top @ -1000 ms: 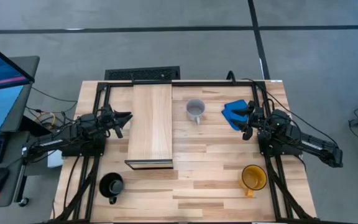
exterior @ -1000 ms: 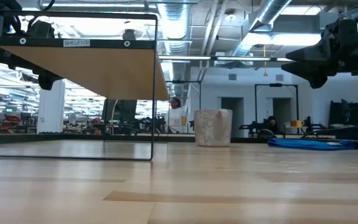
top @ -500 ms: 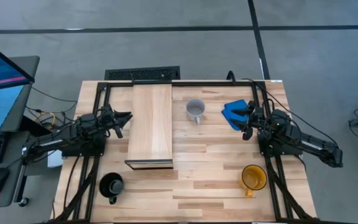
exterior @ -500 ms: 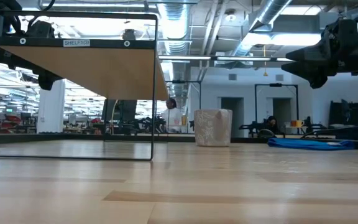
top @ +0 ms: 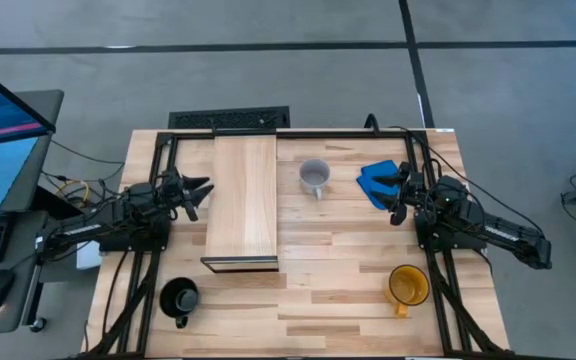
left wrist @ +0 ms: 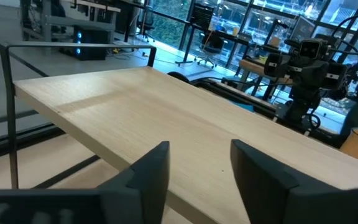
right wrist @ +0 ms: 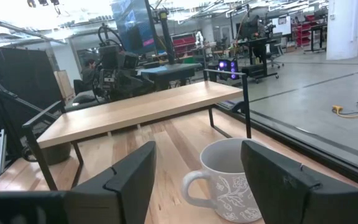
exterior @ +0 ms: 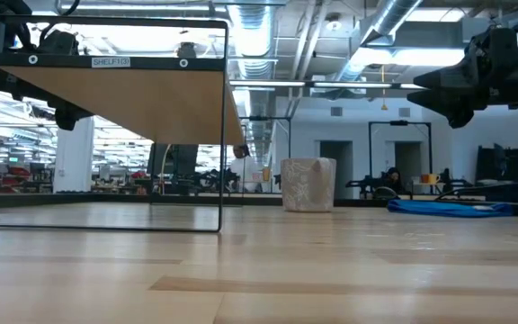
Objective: Stack small to large cups/mugs on shelf
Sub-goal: Put the yellow mug on the shelf
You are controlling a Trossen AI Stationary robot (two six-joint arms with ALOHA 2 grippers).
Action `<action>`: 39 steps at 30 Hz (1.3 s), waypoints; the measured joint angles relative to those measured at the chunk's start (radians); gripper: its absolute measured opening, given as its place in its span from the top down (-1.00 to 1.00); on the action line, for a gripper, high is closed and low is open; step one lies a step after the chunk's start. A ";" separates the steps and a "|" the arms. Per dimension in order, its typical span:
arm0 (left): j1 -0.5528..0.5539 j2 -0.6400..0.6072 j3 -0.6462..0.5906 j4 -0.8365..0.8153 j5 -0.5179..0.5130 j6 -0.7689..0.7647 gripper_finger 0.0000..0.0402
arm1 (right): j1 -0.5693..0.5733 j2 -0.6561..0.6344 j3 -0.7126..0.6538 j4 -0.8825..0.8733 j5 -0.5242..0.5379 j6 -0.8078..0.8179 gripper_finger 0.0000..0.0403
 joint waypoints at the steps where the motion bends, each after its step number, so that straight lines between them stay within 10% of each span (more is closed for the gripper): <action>1: 0.000 0.000 0.000 0.000 -0.001 0.002 0.14 | 0.000 0.000 0.000 0.000 0.000 0.000 -0.29; 39: 0.000 0.000 -0.002 0.023 0.032 0.090 0.03 | 0.000 0.000 0.000 0.000 0.000 -0.008 -0.29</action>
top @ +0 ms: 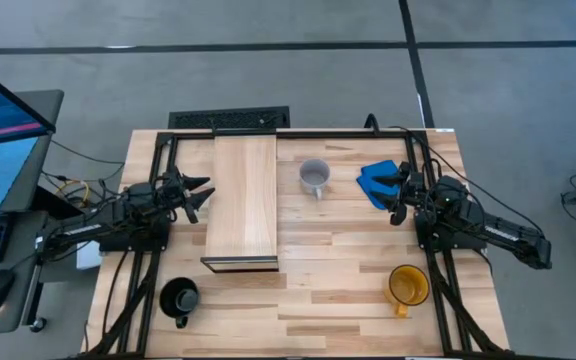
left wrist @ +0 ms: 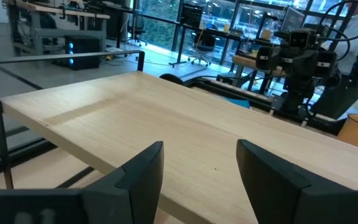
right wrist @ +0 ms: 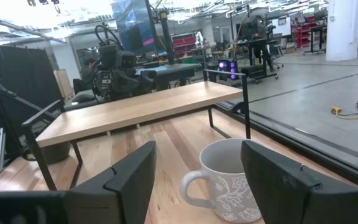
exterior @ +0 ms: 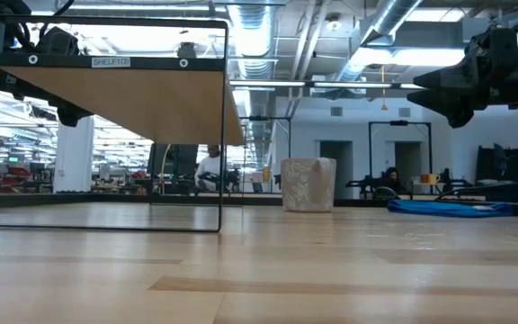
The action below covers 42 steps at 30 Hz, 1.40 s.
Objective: Stack small to large cups/mugs on shelf
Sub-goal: Put the yellow mug on the shelf
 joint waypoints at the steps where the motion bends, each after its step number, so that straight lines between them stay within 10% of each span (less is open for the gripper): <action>1: 0.000 0.000 0.000 0.000 0.000 0.000 0.03 | 0.000 0.000 0.000 0.000 0.000 0.000 -0.29; 20: -0.002 0.000 0.156 0.012 0.384 0.078 0.03 | 0.000 0.000 0.000 0.000 0.000 0.000 -0.29; 30: -0.002 0.021 0.448 -0.319 0.335 0.112 0.03 | 0.000 0.000 0.000 0.000 0.000 0.000 -0.29; 42: -0.002 0.188 0.514 -0.343 0.388 0.135 0.03 | 0.000 0.000 0.000 -0.001 0.021 0.000 -0.29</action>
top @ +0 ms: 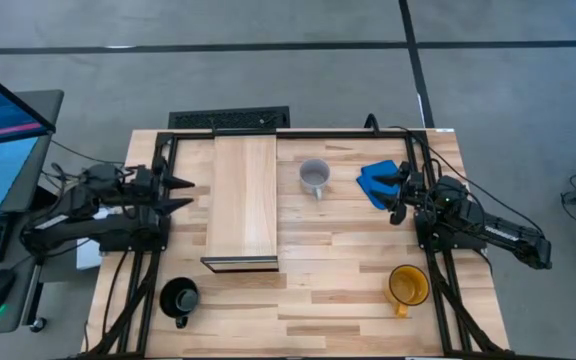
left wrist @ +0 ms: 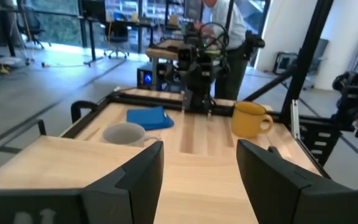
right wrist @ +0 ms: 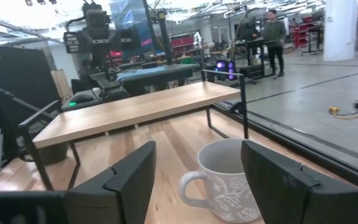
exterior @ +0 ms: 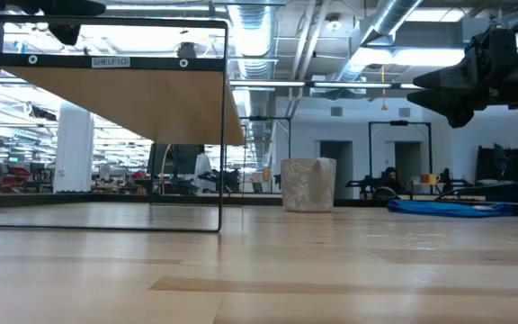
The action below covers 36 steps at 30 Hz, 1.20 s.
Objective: Stack small to large cups/mugs on shelf
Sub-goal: Put the yellow mug on the shelf
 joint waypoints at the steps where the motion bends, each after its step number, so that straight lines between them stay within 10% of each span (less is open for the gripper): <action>1: 0.000 0.007 0.000 0.001 0.001 -0.004 0.03 | 0.000 0.000 0.000 0.000 0.001 0.000 -0.29; 36: 0.000 0.017 0.000 0.047 0.115 -0.058 0.04 | 0.073 0.016 0.124 0.108 -0.121 0.089 -0.29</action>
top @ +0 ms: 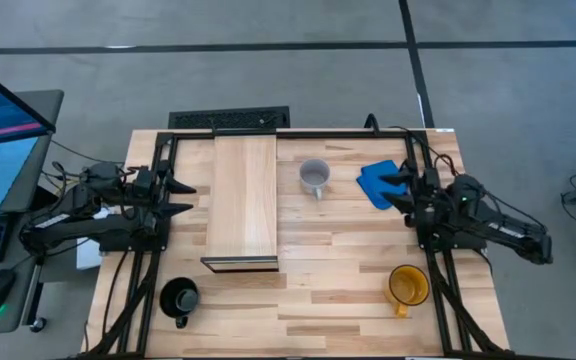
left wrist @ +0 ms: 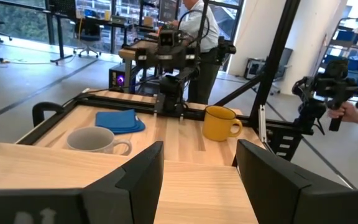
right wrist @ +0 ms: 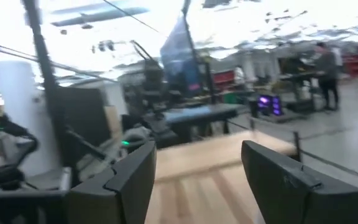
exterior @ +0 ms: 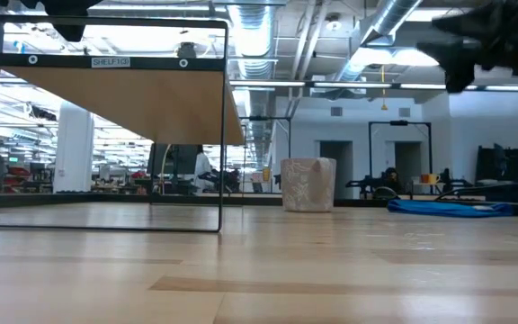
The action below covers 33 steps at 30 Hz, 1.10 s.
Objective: Stack small to large cups/mugs on shelf
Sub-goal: Put the yellow mug on the shelf
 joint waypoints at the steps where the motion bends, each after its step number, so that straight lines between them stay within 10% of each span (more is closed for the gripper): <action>1: 0.000 0.000 0.000 -0.001 0.000 0.005 0.04 | 0.013 0.010 0.023 -0.020 -0.003 -0.001 -0.29; 19: 0.000 0.000 0.000 -0.047 -0.001 -0.002 0.03 | 0.287 0.498 0.663 -0.531 -0.009 0.066 -0.29; 33: 0.000 0.000 0.000 -0.052 -0.003 -0.002 0.03 | 0.476 0.734 0.985 -0.899 -0.009 0.420 -0.29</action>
